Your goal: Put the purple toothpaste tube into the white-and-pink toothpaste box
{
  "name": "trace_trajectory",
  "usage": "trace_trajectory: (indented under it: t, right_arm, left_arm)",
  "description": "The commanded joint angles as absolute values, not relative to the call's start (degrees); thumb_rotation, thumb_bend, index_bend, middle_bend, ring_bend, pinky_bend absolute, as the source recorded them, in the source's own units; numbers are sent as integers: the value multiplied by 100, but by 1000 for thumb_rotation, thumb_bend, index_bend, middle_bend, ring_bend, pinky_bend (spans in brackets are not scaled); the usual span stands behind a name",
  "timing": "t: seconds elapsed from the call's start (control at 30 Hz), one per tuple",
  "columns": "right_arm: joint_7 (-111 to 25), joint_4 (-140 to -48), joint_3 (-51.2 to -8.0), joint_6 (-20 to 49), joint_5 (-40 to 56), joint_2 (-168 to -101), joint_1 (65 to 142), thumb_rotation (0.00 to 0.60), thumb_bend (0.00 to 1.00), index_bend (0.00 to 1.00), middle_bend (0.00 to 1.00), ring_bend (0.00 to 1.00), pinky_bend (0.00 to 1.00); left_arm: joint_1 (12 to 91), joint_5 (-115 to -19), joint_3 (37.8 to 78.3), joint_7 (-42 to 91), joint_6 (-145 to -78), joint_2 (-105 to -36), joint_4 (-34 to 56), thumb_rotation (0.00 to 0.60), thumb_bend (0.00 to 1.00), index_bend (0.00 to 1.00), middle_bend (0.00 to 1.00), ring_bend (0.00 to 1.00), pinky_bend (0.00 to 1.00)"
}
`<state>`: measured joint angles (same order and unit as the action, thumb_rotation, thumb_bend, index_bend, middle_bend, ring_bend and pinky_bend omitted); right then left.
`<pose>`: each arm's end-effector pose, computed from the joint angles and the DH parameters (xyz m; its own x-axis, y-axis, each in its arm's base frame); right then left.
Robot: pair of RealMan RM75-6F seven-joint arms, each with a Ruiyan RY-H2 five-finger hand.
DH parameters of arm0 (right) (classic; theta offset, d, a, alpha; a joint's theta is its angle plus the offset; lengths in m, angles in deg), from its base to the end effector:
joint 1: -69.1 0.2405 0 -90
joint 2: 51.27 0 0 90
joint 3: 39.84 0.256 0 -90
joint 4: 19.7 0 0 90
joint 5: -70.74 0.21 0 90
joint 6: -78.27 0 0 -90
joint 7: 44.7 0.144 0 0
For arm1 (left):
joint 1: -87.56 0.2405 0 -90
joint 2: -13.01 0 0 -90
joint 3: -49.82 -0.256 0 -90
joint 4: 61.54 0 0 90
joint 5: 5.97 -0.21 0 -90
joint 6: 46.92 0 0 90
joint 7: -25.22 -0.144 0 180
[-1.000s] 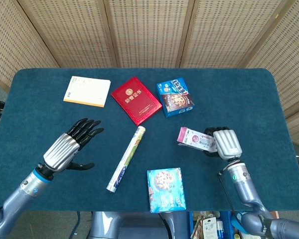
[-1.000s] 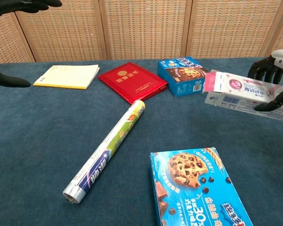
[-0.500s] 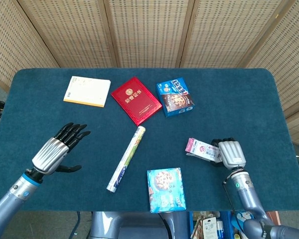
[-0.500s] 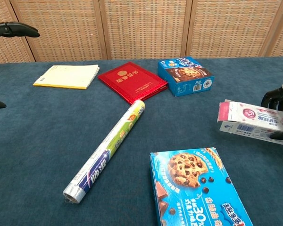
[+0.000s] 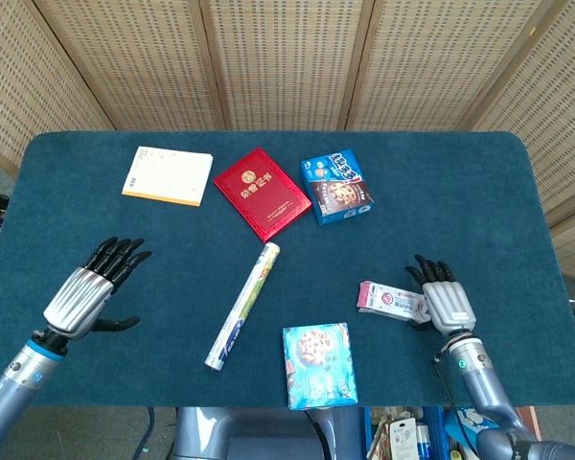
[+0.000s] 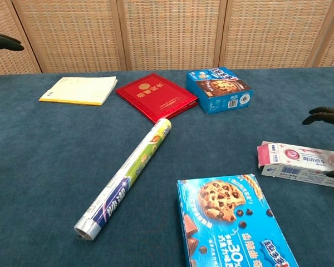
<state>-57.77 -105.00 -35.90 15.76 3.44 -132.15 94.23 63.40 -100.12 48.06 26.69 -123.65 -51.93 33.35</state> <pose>-0.2729 -0.2785 0.0330 0.4101 -0.2958 0.8628 -0.9114 -0.0984 0.3995 -0.2268 0.2468 0.1135 0.4021 0.1050 0.9096 0.8371 -0.4446 -0.3187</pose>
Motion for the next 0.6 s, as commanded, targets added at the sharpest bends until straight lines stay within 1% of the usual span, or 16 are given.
trace_trajectory:
  t: [0.03, 0.17, 0.27, 0.37, 0.6]
  right_arm:
    - [-5869, -10662, -3639, 1586, 328, -13078, 9384, 600, 193, 40, 0, 0, 0]
    - [-6059, -10826, -3728, 1232, 15, -12929, 9259, 600, 189, 15, 0, 0, 0]
    - [-6157, -10906, -3826, 791, -429, -12857, 9116, 600, 188, 0, 0, 0, 0]
    - [-6238, -10822, -3939, 312, -941, -12840, 8964, 600, 186, 0, 0, 0, 0]
    - [-6153, -10662, -4140, -192, -1403, -12780, 8668, 600, 183, 0, 0, 0, 0]
  left_arm:
    - [6488, -9913, 4781, 2392, -12455, -5258, 3341, 600, 139, 64, 0, 0, 0]
    - [6775, -9781, 4757, 1801, -12709, -5372, 3362, 600, 138, 58, 0, 0, 0]
    - [7036, -9707, 4715, 1424, -12965, -5468, 3324, 600, 139, 10, 0, 0, 0]
    - [7279, -9690, 4650, 1272, -13199, -5563, 3243, 600, 139, 0, 0, 0, 0]
    - [7637, -9680, 4457, 1075, -13407, -5636, 3052, 600, 139, 0, 0, 0, 0]
